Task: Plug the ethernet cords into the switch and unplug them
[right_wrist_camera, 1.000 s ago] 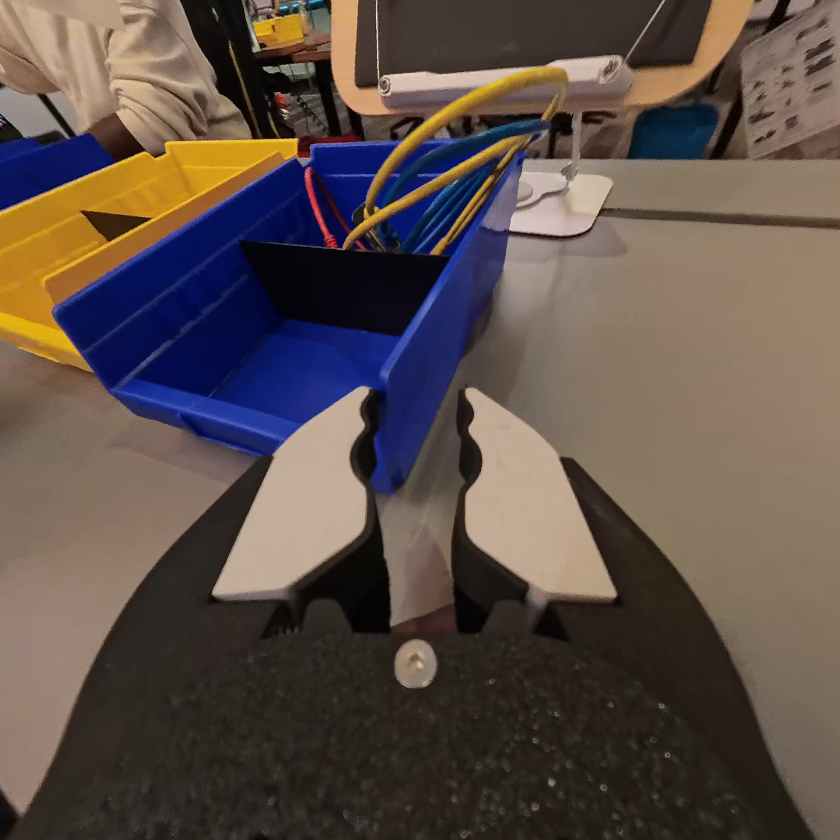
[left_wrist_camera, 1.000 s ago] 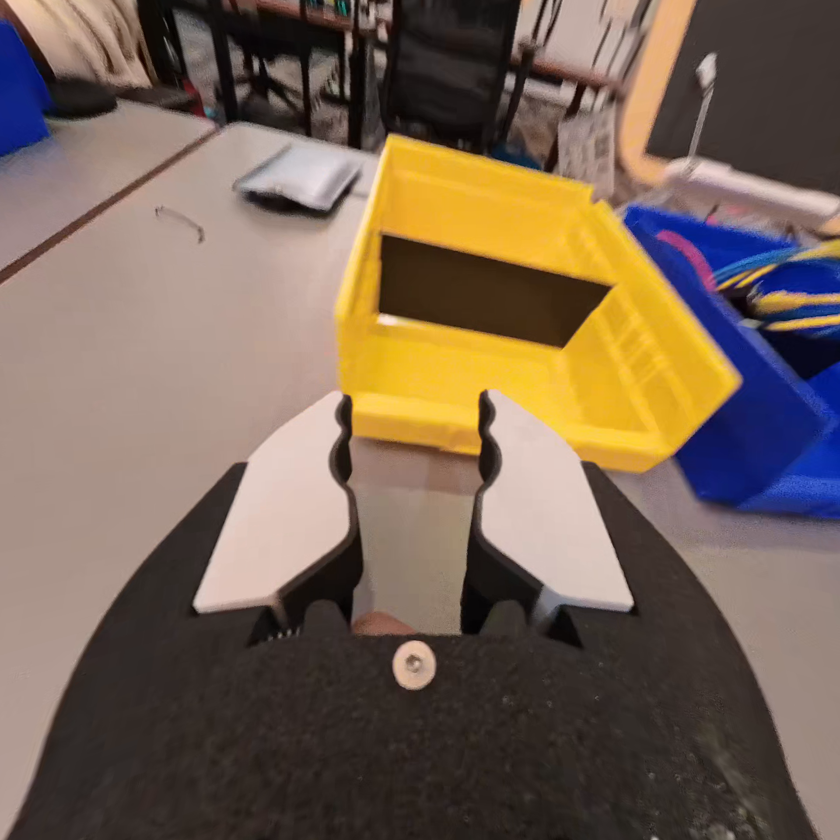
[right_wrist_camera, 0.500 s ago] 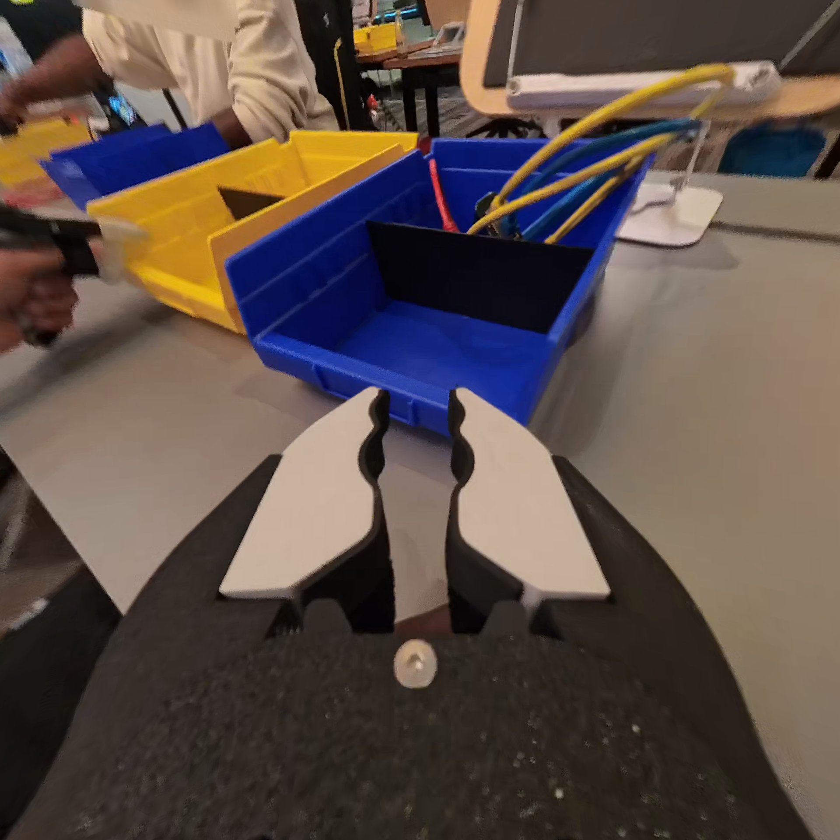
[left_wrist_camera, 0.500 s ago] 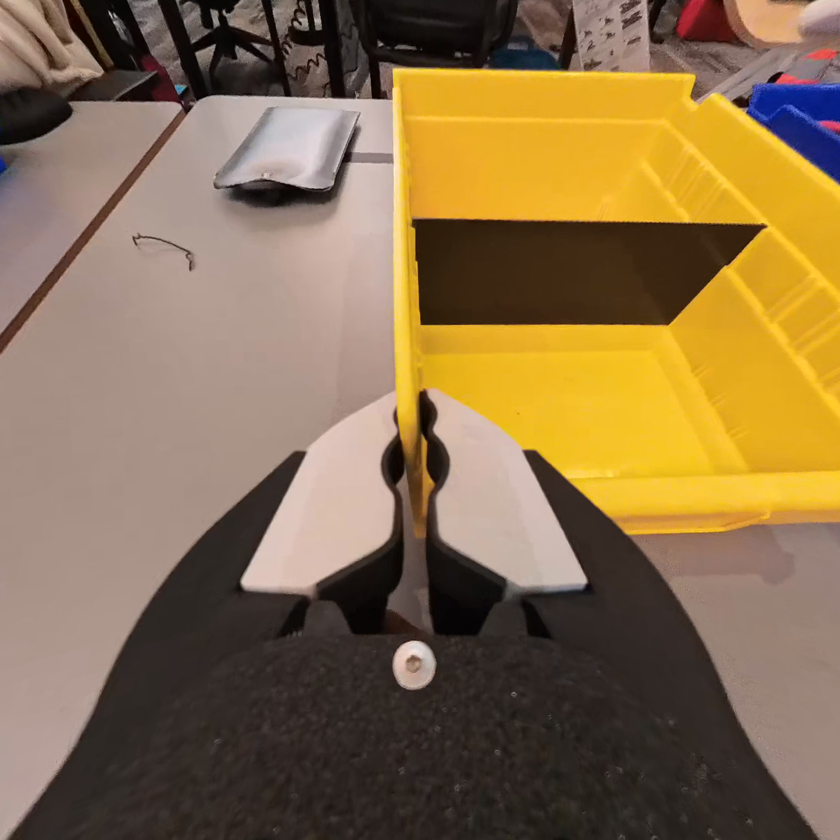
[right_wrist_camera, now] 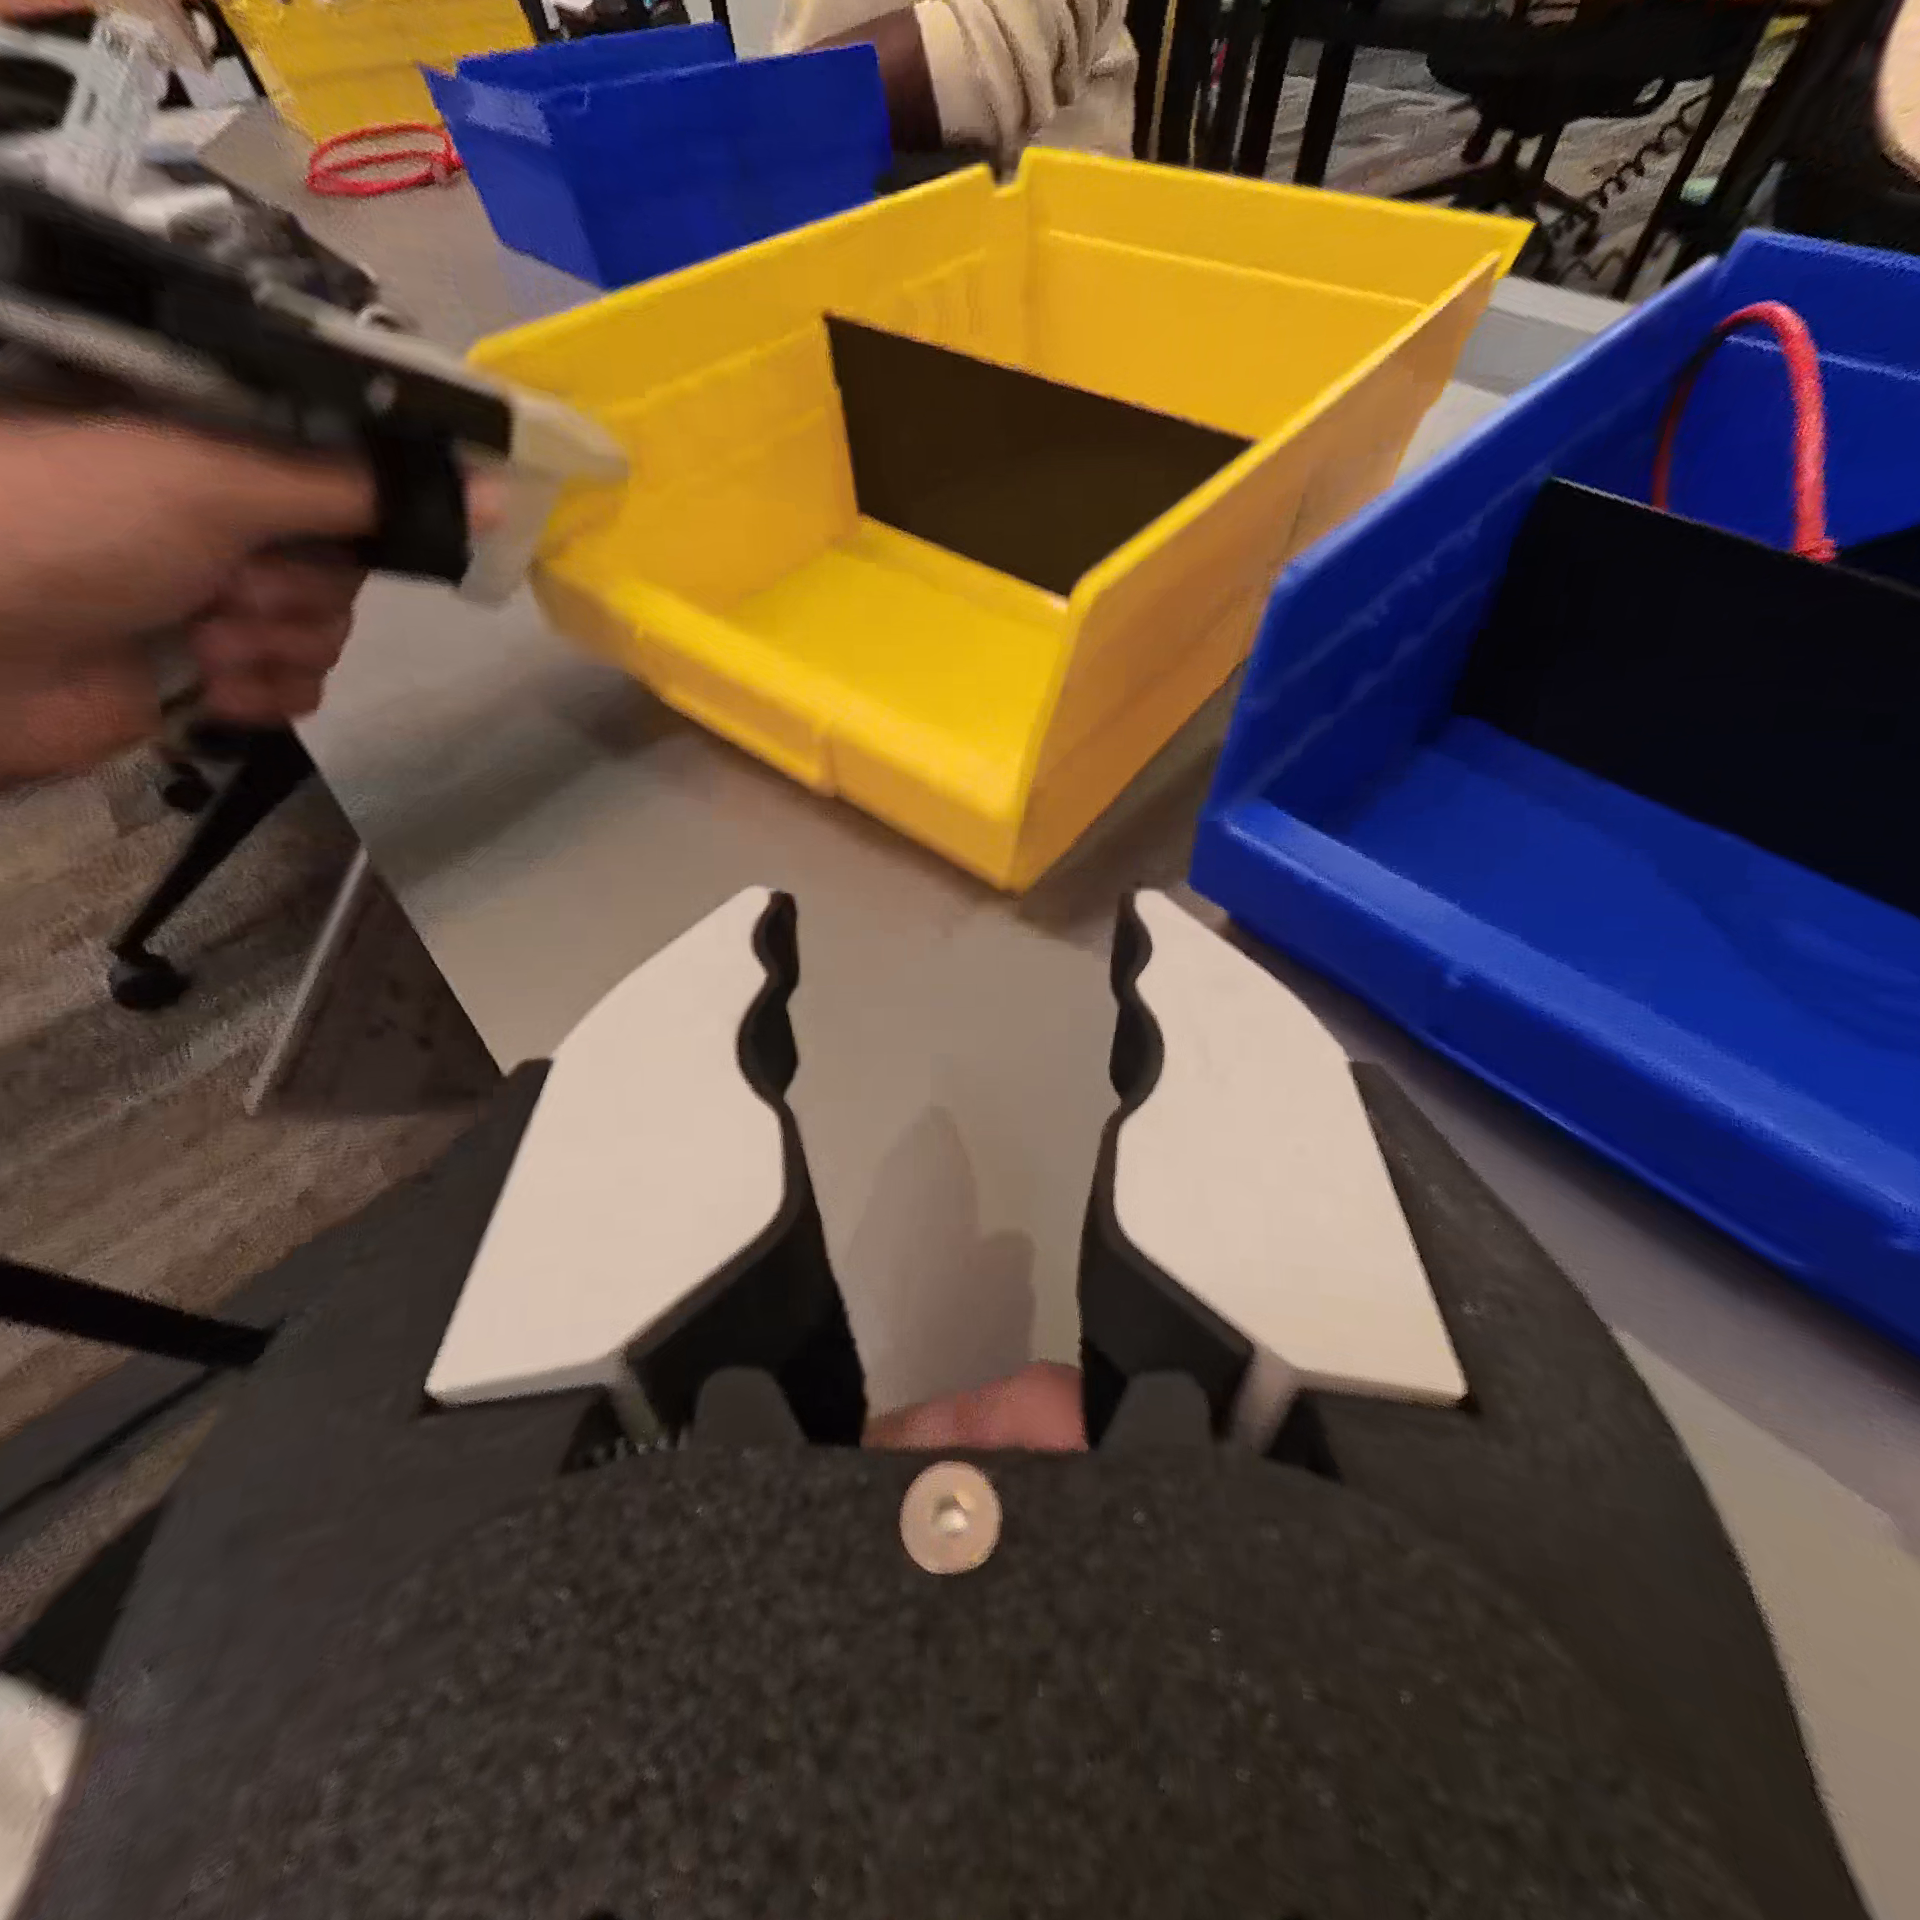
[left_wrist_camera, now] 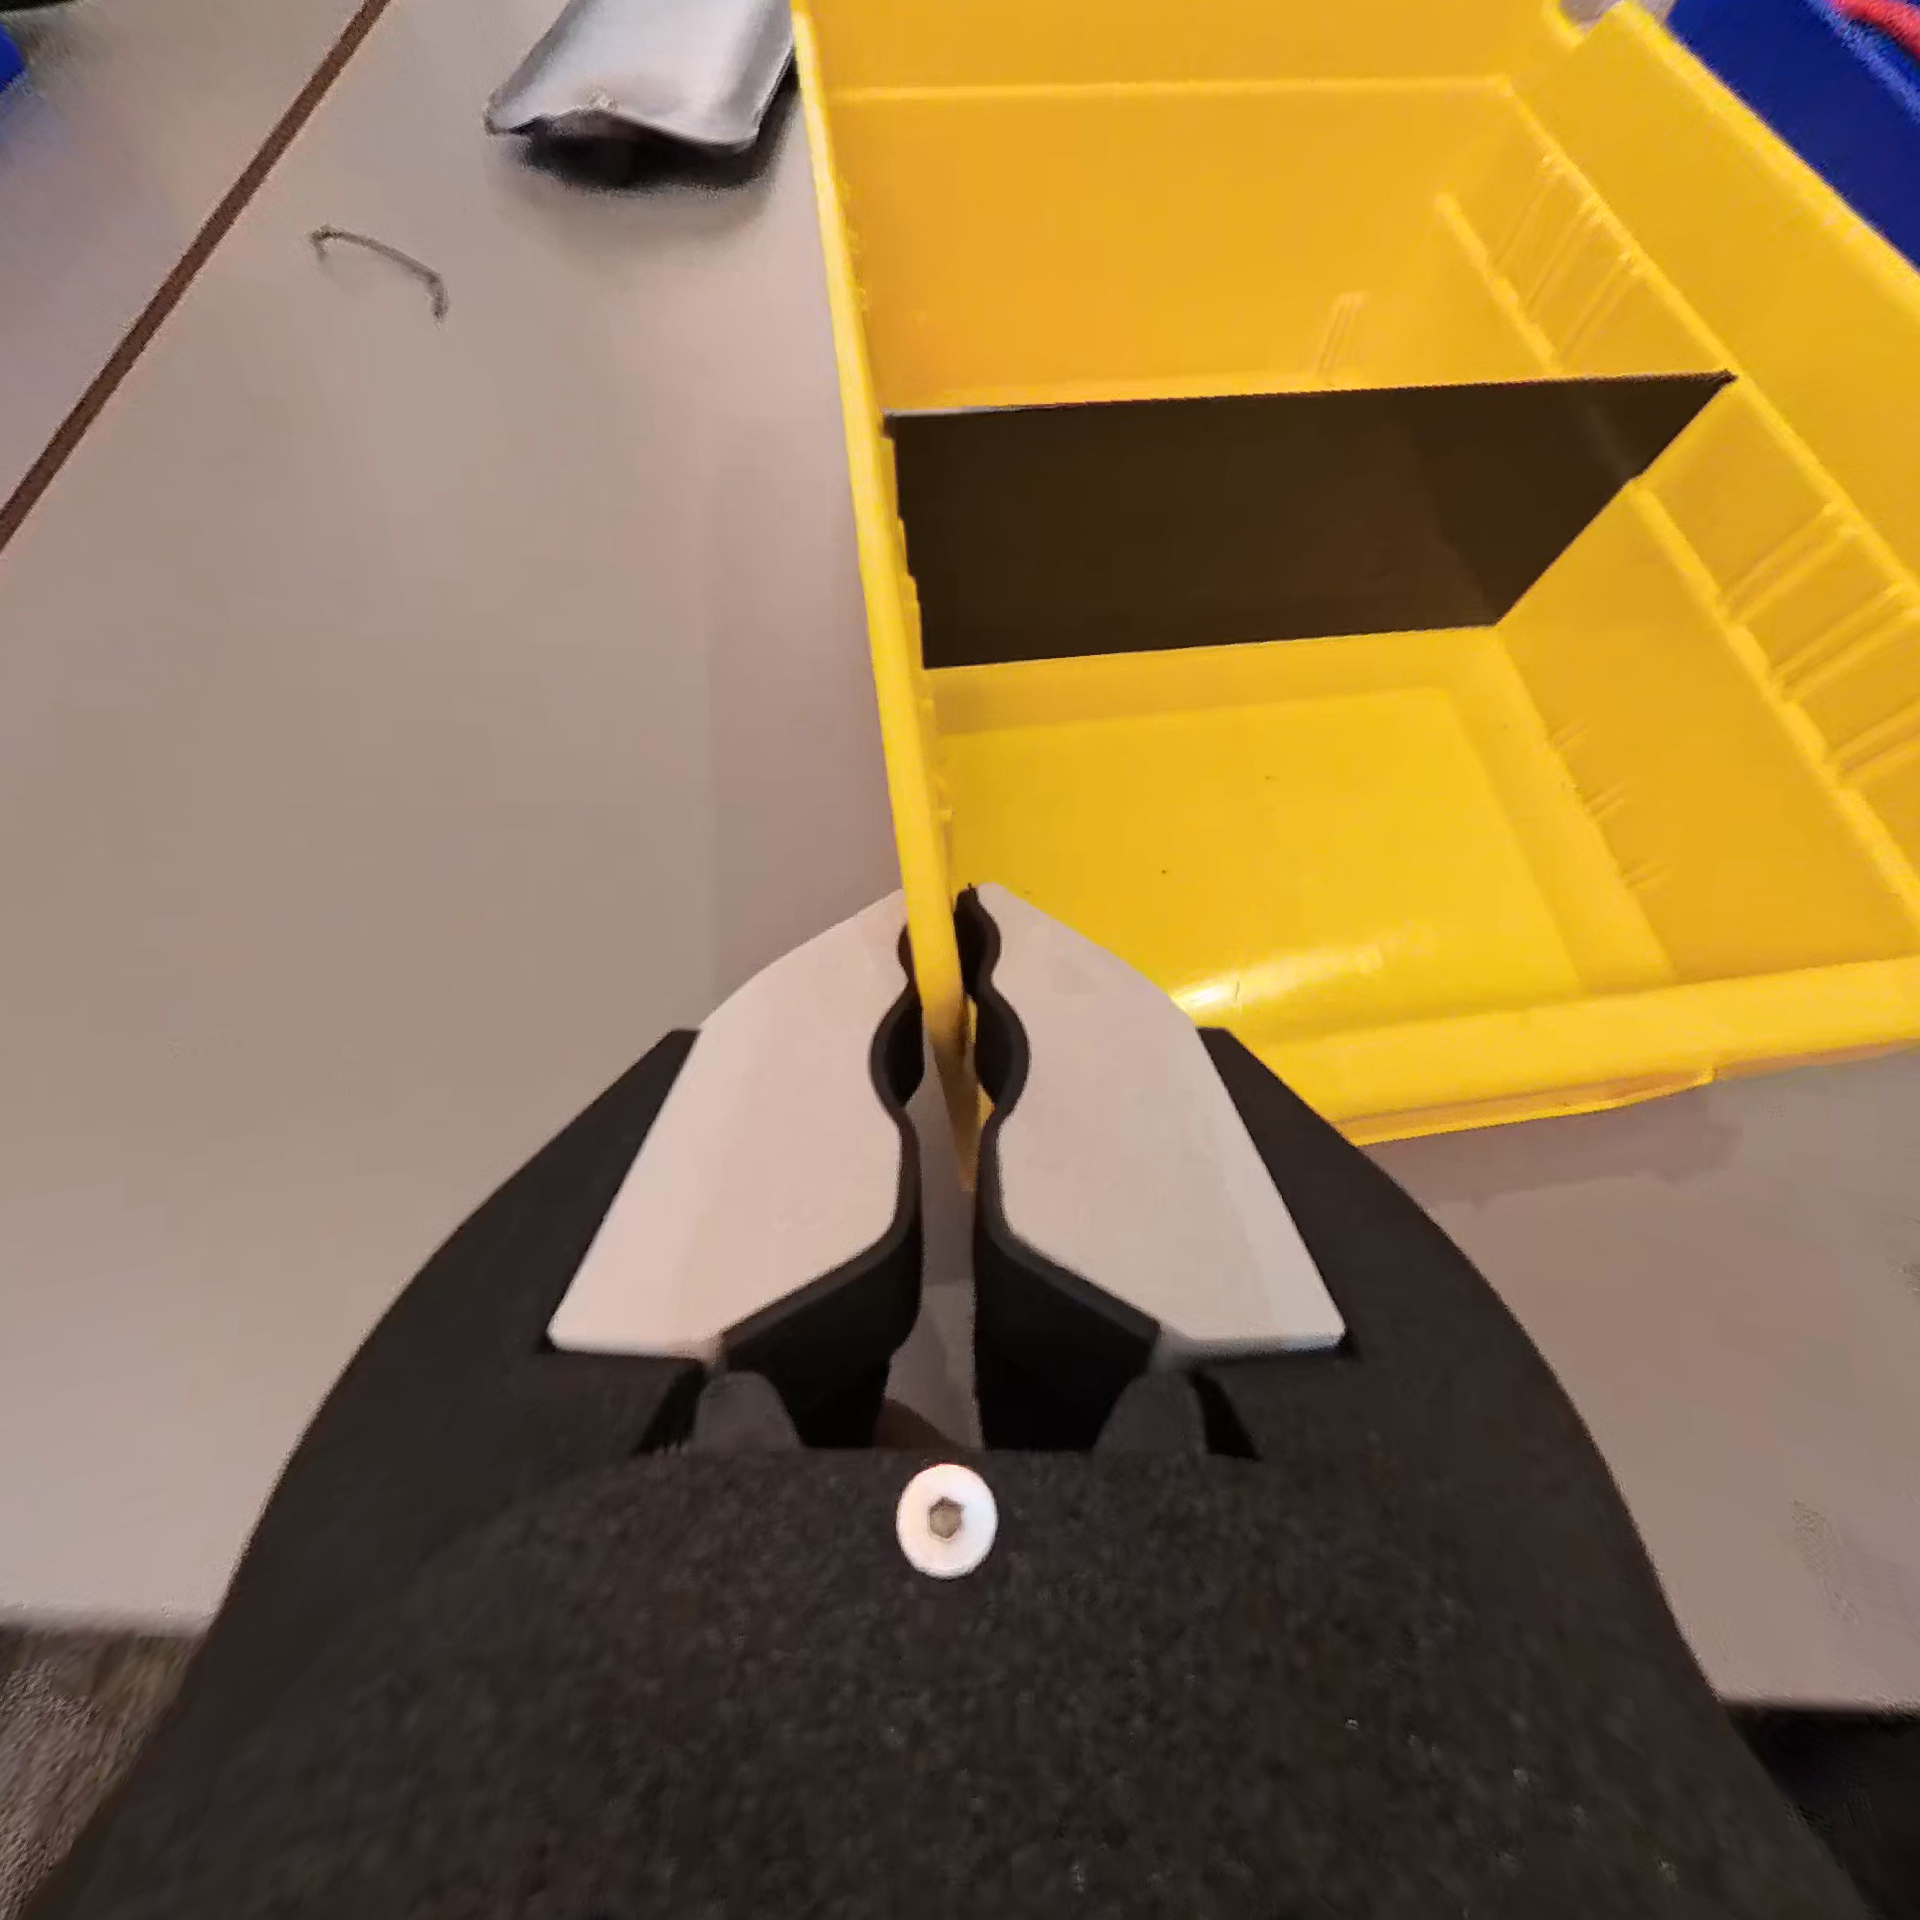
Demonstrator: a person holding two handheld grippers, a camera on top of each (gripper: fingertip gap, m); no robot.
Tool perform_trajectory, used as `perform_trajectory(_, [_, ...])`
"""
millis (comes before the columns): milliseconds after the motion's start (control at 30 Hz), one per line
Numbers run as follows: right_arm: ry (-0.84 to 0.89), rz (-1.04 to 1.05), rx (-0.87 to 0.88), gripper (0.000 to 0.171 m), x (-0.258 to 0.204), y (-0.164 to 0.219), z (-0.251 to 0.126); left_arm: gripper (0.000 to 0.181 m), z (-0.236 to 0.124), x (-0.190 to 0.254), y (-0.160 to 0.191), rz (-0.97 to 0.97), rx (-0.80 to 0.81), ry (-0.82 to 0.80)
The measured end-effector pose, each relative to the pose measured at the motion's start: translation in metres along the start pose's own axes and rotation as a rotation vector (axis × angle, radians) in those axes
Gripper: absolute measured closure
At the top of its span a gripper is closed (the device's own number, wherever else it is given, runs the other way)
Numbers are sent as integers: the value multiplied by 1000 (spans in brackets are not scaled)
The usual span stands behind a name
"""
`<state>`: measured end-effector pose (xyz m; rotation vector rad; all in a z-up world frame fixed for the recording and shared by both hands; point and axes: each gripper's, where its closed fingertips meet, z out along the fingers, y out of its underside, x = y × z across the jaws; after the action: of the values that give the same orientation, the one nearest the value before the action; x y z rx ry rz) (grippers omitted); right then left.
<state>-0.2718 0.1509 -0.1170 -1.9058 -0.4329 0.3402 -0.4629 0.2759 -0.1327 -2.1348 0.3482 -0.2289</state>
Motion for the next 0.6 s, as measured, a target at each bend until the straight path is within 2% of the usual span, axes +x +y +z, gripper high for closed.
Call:
perform_trajectory(100, [41, 85, -1, 114, -9, -9, 22, 178, -36, 2, 24, 6, -26, -62])
perform_trajectory(200, [103, 81, -78, 119, -10, 2, 41, 177, -68, 5, 46, 18, -17, -119])
perform_trajectory(267, [15, 96, -110, 120, -26, 9, 47, 177, -84, 12, 56, -27, 8, -100])
perform_trajectory(300, [31, 117, -108, 125, -25, 9, 45, 177, -91, 15, 60, -50, 21, -99])
perform_trajectory(367, [110, 87, -88, 161, -15, 2, 37, 176, -106, 16, 65, -55, 57, -156])
perform_trajectory(433, [153, 9, -58, 166, -15, -10, 28, 176, -125, 24, 60, -102, 127, -197])
perform_trajectory(500, [174, -29, -9, 165, -15, -25, 16, 176, -146, 32, 48, -31, 210, -274])
perform_trajectory(600, [203, -83, 118, 165, -6, -60, -11, 176, -166, 50, 22, -13, 321, -286])
